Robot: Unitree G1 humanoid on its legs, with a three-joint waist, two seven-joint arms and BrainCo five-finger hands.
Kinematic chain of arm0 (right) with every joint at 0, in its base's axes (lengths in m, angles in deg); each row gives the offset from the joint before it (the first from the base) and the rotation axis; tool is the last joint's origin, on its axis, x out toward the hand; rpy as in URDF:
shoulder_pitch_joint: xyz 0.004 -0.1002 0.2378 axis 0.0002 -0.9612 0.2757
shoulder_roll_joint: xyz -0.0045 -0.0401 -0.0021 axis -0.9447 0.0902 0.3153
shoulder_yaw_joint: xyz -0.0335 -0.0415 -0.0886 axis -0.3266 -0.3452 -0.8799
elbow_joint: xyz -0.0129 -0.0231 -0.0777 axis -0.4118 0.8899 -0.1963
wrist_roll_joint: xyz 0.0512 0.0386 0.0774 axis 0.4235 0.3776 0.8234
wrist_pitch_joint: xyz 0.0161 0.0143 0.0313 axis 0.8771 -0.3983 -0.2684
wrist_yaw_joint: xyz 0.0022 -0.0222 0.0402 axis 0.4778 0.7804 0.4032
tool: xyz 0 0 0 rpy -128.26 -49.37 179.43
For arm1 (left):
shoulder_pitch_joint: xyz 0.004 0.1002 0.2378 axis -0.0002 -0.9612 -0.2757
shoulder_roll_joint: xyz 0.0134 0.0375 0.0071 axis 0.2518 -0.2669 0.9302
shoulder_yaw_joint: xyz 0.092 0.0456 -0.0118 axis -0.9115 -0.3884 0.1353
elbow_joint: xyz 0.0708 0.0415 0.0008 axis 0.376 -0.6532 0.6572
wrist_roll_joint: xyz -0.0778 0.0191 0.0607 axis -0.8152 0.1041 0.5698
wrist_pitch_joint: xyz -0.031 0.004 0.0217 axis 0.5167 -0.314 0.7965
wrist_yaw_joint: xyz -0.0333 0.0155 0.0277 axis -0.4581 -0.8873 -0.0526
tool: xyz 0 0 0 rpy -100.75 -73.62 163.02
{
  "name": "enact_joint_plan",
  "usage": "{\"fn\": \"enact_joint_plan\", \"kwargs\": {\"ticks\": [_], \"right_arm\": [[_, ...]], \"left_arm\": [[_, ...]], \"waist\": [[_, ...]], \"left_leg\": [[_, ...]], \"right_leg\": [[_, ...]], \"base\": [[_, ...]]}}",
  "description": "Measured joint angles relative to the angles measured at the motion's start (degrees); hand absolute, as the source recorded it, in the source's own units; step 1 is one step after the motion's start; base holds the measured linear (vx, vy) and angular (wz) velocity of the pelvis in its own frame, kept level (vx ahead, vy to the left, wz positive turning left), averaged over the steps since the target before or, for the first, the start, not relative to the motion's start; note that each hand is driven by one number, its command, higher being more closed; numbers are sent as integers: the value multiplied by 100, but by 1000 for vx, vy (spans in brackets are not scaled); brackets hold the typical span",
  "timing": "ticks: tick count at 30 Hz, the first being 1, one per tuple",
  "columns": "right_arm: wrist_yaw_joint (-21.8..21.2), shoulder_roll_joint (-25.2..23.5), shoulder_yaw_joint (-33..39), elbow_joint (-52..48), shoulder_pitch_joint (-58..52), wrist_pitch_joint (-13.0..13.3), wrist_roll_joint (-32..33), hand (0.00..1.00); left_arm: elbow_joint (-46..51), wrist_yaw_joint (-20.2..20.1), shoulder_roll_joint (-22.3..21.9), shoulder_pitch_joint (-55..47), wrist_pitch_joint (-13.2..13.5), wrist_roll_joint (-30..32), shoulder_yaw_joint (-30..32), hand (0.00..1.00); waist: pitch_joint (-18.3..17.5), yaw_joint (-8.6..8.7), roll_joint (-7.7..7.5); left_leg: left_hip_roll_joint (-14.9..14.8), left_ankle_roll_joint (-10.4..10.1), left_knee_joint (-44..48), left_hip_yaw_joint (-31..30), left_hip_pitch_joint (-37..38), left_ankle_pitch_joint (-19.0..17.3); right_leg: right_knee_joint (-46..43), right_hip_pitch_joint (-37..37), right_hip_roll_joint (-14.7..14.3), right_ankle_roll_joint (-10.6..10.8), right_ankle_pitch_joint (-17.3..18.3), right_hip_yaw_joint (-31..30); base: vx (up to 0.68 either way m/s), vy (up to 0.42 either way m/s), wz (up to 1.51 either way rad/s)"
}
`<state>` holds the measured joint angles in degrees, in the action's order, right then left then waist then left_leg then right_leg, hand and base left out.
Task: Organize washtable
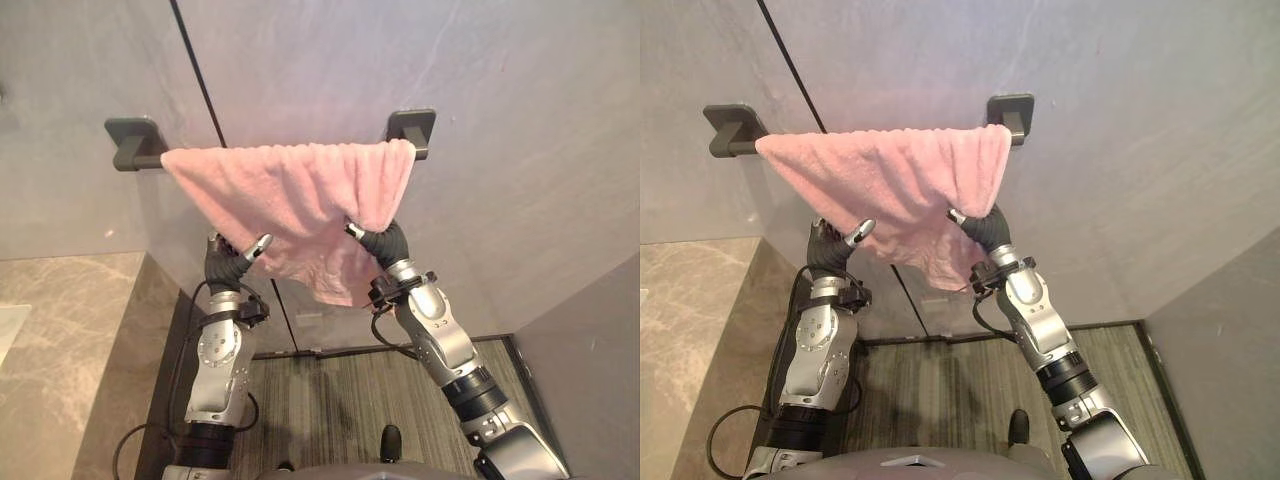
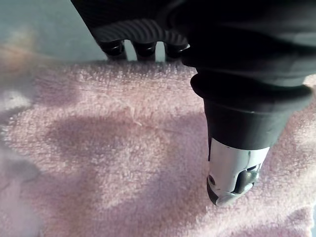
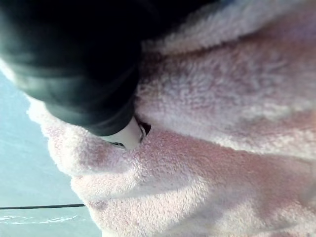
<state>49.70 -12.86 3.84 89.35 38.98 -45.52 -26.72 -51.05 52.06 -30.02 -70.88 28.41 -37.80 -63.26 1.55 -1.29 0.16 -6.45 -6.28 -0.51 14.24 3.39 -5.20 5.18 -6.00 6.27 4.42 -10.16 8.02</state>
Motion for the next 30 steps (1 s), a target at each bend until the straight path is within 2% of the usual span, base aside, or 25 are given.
{"fn": "enact_joint_plan", "kwargs": {"ticks": [6,13,30], "right_arm": [[6,-22,-43,-373,-189,-2,184,100],[7,-39,-44,-373,-291,-2,181,100],[-113,-291,102,-366,-524,-2,-101,100]], "left_arm": [[-61,277,-8,125,-18,-2,364,100],[-79,333,-13,265,-17,53,402,100],[273,-172,-121,-117,4,557,623,100]], "waist": [[-3,97,-3],[-10,92,-7],[-16,67,-11]], "left_leg": [[2,8,32,100,33,-52],[6,8,-8,124,97,-51],[8,16,-39,87,120,-55]], "right_leg": [[0,-2,-7,0,-5,-99],[0,-1,-14,0,-6,-101],[0,57,-11,2,-5,-78]], "base": [[-2,6,-9],[6,2,-1],[0,0,1]]}}
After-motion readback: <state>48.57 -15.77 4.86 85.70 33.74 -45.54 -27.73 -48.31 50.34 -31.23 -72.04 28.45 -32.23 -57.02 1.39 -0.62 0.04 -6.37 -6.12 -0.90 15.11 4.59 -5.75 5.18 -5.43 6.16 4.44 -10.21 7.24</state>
